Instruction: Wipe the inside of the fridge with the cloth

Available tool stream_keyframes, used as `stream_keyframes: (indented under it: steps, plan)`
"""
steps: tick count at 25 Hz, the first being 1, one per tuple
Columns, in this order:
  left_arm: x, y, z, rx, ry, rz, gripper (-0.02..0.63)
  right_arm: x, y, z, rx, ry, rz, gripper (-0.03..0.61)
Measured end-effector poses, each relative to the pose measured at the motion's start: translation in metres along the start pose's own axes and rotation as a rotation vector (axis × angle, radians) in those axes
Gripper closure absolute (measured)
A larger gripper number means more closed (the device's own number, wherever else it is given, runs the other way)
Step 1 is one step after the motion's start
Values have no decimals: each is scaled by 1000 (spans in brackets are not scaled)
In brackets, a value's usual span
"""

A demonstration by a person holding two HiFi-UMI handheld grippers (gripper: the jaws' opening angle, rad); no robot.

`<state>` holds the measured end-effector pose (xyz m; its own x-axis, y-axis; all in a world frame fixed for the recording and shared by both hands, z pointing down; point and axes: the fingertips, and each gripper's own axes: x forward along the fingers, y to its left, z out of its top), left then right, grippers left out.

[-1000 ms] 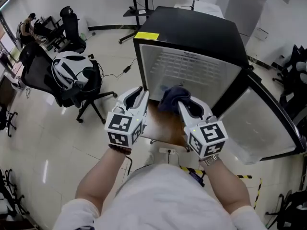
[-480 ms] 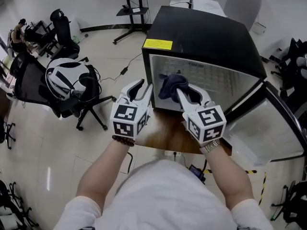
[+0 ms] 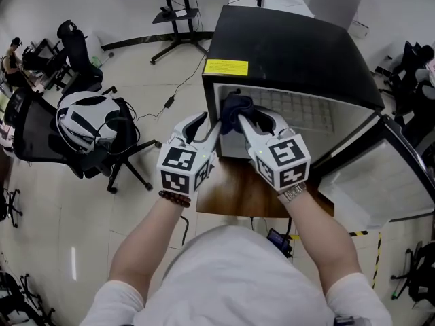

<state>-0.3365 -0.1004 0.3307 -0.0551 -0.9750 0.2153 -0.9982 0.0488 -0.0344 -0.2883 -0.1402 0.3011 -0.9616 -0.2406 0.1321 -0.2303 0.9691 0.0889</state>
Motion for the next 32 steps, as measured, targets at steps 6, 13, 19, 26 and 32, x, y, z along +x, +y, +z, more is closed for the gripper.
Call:
stream_keyframes:
  steps: [6, 13, 19, 26, 32]
  plan:
    - [3, -1, 1, 9, -9, -33, 474, 19, 1, -2, -32, -12, 17, 525]
    - [3, -1, 0, 7, -9, -60, 474, 35, -2, 0, -59, -28, 0, 525]
    - [2, -1, 1, 5, -9, -59, 474, 46, -12, -4, -43, -21, -28, 525]
    - [3, -2, 1, 9, -7, -55, 474, 57, -24, -9, -27, -14, -53, 525]
    - [4, -2, 0, 16, 1, -53, 474, 72, -40, -14, -30, -5, -80, 525]
